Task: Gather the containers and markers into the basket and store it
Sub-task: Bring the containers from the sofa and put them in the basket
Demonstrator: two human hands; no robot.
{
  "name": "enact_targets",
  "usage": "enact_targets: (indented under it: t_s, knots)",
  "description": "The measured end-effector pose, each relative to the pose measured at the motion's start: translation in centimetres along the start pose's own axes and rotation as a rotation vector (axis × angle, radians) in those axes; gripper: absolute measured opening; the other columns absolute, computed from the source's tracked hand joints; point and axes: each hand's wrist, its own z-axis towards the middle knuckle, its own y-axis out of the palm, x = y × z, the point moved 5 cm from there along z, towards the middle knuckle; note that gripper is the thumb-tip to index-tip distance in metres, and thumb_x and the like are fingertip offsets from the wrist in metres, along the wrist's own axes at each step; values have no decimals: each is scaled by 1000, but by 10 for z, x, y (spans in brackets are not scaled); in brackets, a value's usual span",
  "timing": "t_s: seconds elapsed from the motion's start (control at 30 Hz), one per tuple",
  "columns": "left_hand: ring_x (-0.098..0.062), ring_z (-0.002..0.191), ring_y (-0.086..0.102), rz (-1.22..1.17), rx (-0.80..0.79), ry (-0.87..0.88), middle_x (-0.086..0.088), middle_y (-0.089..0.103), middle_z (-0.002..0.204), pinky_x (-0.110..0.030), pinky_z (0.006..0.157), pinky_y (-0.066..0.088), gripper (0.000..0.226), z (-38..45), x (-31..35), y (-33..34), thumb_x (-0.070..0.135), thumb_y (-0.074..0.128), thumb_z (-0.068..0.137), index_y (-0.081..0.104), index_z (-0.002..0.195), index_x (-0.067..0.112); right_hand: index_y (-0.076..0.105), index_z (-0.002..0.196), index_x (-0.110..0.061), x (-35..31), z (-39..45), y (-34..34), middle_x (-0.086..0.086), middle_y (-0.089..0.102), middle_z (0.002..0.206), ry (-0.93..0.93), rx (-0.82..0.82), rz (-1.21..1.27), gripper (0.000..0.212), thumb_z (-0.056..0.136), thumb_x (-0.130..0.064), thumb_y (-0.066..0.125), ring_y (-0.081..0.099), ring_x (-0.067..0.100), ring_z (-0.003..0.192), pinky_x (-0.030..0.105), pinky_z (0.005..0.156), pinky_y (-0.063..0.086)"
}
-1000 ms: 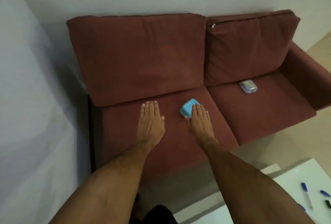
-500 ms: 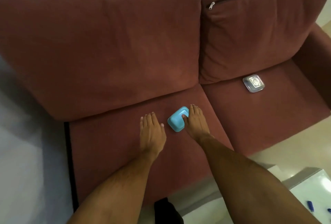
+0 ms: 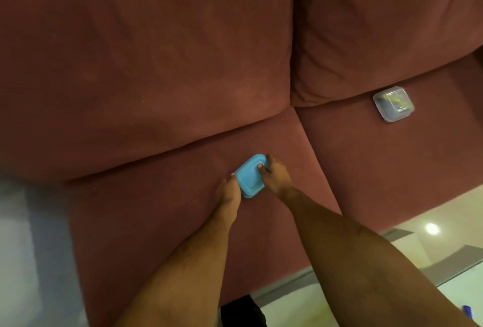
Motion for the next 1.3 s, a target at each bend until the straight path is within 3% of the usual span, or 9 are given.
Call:
enact_targets:
  t_s: [0.17, 0.33, 0.47, 0.63, 0.83, 0.93, 1.1, 1.23, 1.3]
  knots:
    - [-25, 104, 69, -259, -126, -106, -7, 72, 115, -39, 90, 53, 39, 20, -8, 19, 44, 48, 101, 68, 118, 16, 54, 136, -6, -14, -5, -2, 14, 63, 128, 27, 42, 140, 40, 105, -31, 50, 62, 32, 116, 48, 99, 53]
    - [-30, 100, 73, -297, -60, -64, -11, 75, 113, -50, 96, 58, 84, 83, -47, 26, 75, 51, 55, 71, 113, 17, 59, 121, -6, -21, -22, -8, 13, 66, 119, 74, 132, 329, 35, 106, -36, 50, 64, 23, 100, 32, 75, 48]
    - [-32, 95, 75, -362, -82, -15, -15, 74, 105, -52, 89, 61, 29, 12, -8, -11, 48, 53, 95, 63, 95, 21, 55, 114, -6, -30, -49, -11, 7, 65, 105, 79, 225, 496, 38, 105, -43, 51, 61, 9, 81, 22, 60, 44]
    - [-39, 100, 71, -498, -73, 31, -21, 71, 110, -55, 94, 58, 33, -36, 3, -56, 36, 54, 102, 63, 111, 5, 62, 108, -9, -54, -94, 0, 10, 65, 113, 3, 374, 609, 35, 101, -43, 57, 62, 19, 95, 29, 71, 46]
    - [-35, 90, 69, -577, -53, 93, -17, 71, 103, -45, 78, 56, 7, -88, -37, -126, 21, 67, 87, 65, 90, 15, 73, 98, -14, -82, -174, 40, 15, 67, 110, -145, 469, 692, 26, 93, -38, 66, 65, 19, 98, 30, 81, 52]
    - [-31, 83, 61, -621, -82, 134, -15, 65, 98, -39, 71, 48, 29, -121, -56, -160, 16, 63, 70, 65, 98, 12, 70, 111, -12, -92, -217, 64, 8, 61, 120, -171, 489, 742, 23, 91, -22, 69, 62, 18, 108, 30, 89, 50]
    - [-31, 105, 63, -632, -73, 183, -11, 65, 121, -42, 80, 54, 61, -152, -89, -201, -6, 55, 76, 61, 133, 15, 57, 130, -12, -96, -278, 105, 6, 59, 129, -208, 508, 813, 45, 87, -2, 66, 60, 18, 114, 17, 83, 48]
    - [-20, 99, 60, -575, -64, 284, -4, 62, 121, -33, 76, 53, 64, -173, -113, -215, -10, 51, 80, 58, 137, 17, 56, 137, -1, -80, -304, 132, 12, 64, 131, -190, 535, 847, 51, 86, 3, 61, 61, 23, 117, 6, 80, 50]
    - [-15, 94, 58, -553, -71, 308, -2, 62, 119, -34, 78, 52, 59, -179, -129, -214, -9, 52, 82, 58, 135, 17, 57, 136, 0, -67, -316, 140, 13, 64, 132, -166, 565, 851, 51, 86, 8, 58, 61, 24, 119, 15, 88, 54]
